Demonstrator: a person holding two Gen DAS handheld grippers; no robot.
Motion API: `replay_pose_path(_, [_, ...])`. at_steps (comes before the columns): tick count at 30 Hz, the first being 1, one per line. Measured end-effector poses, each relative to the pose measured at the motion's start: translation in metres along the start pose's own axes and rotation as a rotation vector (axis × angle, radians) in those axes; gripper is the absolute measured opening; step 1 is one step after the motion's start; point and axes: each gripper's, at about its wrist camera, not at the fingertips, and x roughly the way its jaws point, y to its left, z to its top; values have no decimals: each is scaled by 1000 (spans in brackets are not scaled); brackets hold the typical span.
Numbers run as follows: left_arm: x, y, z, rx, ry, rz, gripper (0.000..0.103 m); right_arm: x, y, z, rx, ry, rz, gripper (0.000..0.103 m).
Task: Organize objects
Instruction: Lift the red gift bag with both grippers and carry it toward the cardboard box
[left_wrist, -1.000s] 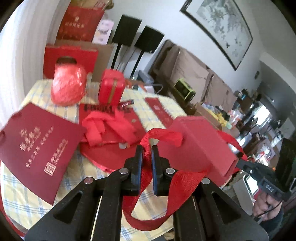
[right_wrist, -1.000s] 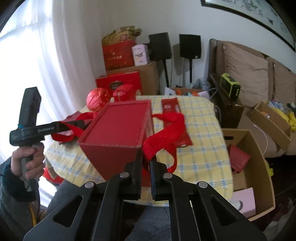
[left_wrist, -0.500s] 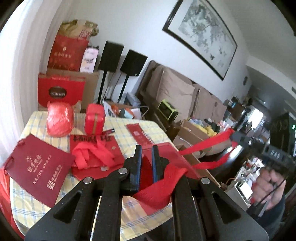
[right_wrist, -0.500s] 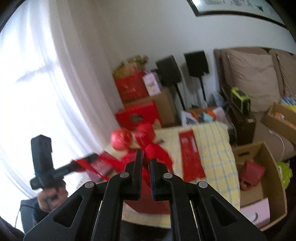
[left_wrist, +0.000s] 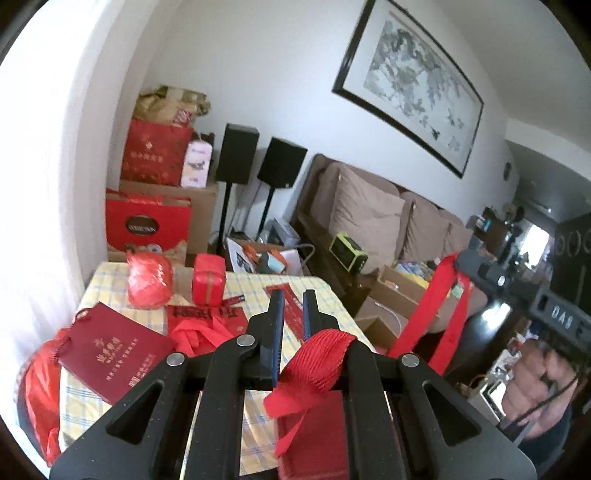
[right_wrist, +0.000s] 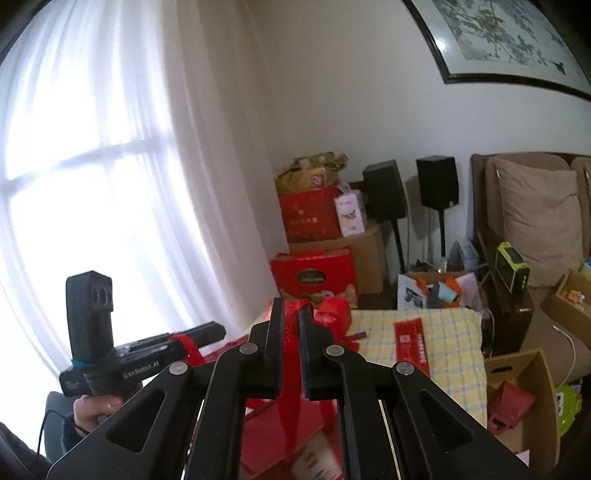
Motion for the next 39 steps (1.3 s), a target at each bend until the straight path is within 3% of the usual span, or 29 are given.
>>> replay_pose_path(18, [-36, -20, 11, 35, -35, 81, 8, -25, 27, 10, -77, 13, -9, 6])
replay_pose_path(32, [-73, -40, 21, 82, -94, 56, 7, -45, 34, 0, -133, 28, -51, 6])
replay_pose_path(36, [-85, -42, 24, 65, -124, -15, 4, -49, 30, 5, -76, 29, -29, 6])
replay_pose_path(39, [-94, -48, 27, 90, -155, 10, 3, -58, 33, 12, -67, -10, -2, 6])
